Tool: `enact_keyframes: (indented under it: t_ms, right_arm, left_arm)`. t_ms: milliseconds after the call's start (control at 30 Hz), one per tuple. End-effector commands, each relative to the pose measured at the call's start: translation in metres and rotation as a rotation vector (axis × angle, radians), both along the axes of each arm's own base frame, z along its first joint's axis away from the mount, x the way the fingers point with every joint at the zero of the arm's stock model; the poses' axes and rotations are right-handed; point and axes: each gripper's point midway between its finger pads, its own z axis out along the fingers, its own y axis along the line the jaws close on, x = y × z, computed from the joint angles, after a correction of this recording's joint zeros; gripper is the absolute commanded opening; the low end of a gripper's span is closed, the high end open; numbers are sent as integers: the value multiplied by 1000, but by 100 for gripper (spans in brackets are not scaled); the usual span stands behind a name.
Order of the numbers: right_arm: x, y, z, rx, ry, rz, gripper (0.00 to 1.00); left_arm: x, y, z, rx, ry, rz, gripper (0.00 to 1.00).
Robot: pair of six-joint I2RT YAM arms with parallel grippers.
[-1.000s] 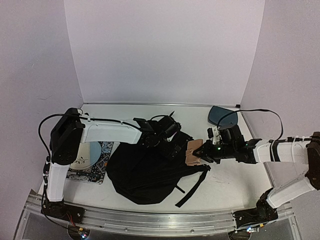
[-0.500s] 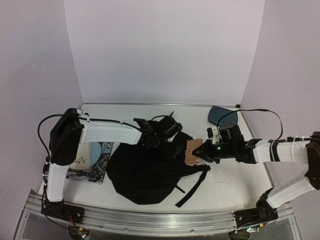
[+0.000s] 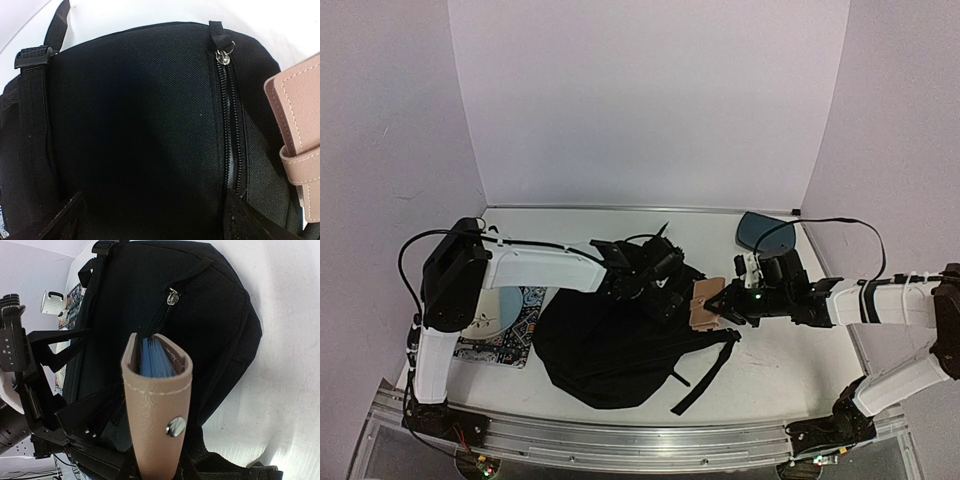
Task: Pack the student bag
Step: Pick up the pocket on the back of the student bag.
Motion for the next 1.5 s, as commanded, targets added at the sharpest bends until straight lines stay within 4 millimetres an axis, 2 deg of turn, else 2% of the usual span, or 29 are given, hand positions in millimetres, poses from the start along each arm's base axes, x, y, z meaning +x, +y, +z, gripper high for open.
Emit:
enact_keyframes:
  t_ms: [0,67,233,367,533,733,900,1033,1233,1467]
  right_arm:
    - [0,4,21,56,-47,21,0]
    - [0,6,23,66,-49,27,0]
    - [0,10,27,83,-49,43,0]
    - [-2,14,28,99,-43,61,0]
    - [-4,16,28,118,-30,72,0]
    - [-8,17,26,132,-18,80,0]
    - [-12,24,19,164,24,104,0]
    - [-17,31,10,207,77,132,0]
    - [-21,40,-1,236,124,178,0]
    - [-21,53,-6,264,158,237,0]
  left_arm:
    - [0,19,-26,146,-49,25,92]
    - [-1,20,-31,162,-48,24,89]
    - [-6,18,-35,161,-41,19,72]
    - [-6,12,-25,125,-37,21,58]
    - [-4,6,-11,90,-46,22,34]
    - [-3,4,-6,75,-50,29,20]
    - [-8,-3,-2,39,-20,8,0]
    - [-12,-9,9,-8,2,0,0]
    - [-12,-16,45,-105,-1,15,0]
    - [-14,-18,74,-205,5,49,0]
